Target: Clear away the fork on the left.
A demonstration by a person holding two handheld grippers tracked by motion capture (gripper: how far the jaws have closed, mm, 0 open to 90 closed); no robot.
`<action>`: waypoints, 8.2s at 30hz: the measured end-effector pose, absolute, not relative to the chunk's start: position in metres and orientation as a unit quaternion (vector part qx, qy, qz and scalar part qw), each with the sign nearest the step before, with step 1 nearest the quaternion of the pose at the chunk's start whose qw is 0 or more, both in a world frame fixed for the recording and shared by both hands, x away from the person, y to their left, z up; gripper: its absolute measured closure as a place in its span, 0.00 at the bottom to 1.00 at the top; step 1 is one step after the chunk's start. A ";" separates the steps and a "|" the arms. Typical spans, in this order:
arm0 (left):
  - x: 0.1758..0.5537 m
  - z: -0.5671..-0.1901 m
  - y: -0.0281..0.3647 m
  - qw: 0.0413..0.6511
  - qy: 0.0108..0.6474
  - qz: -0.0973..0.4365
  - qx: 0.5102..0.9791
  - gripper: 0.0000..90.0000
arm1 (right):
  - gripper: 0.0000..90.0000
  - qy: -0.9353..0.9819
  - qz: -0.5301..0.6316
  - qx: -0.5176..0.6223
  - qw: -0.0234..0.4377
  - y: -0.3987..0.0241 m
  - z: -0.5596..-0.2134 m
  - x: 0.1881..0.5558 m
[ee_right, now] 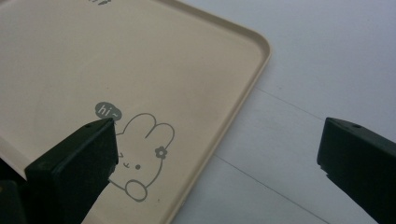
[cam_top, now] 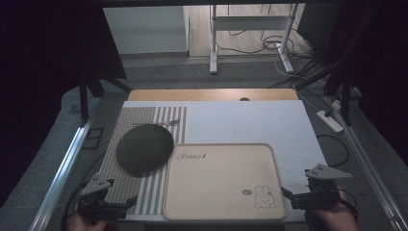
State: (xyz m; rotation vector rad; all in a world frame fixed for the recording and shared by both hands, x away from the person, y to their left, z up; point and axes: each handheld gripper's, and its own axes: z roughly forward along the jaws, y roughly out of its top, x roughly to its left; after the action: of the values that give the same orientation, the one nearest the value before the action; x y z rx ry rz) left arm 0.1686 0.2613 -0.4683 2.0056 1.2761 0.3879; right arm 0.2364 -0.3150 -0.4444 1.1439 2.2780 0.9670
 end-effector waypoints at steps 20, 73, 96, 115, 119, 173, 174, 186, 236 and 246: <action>0.200 -0.473 0.261 0.392 0.463 0.112 0.787 0.00 | 0.00 0.822 0.342 0.407 0.205 -0.314 -0.445 0.237; 0.353 -0.468 0.233 0.325 0.466 0.110 0.816 0.00 | 0.00 0.826 0.335 0.404 0.207 -0.312 -0.446 0.237; 0.419 -0.477 0.213 0.315 0.462 0.093 0.824 0.00 | 0.00 0.827 0.335 0.403 0.204 -0.312 -0.446 0.238; 0.465 -0.485 0.216 0.296 0.468 0.086 0.828 0.99 | 0.00 0.828 0.335 0.401 0.201 -0.312 -0.446 0.238; 0.477 -0.491 0.208 0.264 0.465 0.089 0.840 0.99 | 0.00 0.829 0.336 0.400 0.201 -0.312 -0.446 0.238; 0.536 -0.529 0.235 0.191 0.493 0.081 0.845 0.02 | 0.00 0.831 0.338 0.395 0.199 -0.312 -0.446 0.237; 0.535 -0.527 0.236 0.195 0.490 0.083 0.846 0.06 | 0.00 0.831 0.338 0.395 0.199 -0.312 -0.446 0.237; 0.529 -0.517 0.244 0.193 0.414 0.091 0.885 0.80 | 0.00 0.835 0.334 0.391 0.197 -0.311 -0.446 0.237; 0.478 -0.477 0.266 0.175 0.437 0.055 0.881 0.96 | 0.00 0.838 0.331 0.384 0.201 -0.310 -0.447 0.236; 0.445 -0.478 0.257 0.199 0.434 0.040 0.878 0.96 | 0.00 0.839 0.328 0.383 0.203 -0.309 -0.447 0.236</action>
State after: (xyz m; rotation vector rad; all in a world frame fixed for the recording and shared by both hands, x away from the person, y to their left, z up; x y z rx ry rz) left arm 0.4453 0.2569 -0.4776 2.4560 1.2127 0.1119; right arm 0.2361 -0.3094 -0.4466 1.0704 2.3432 0.9149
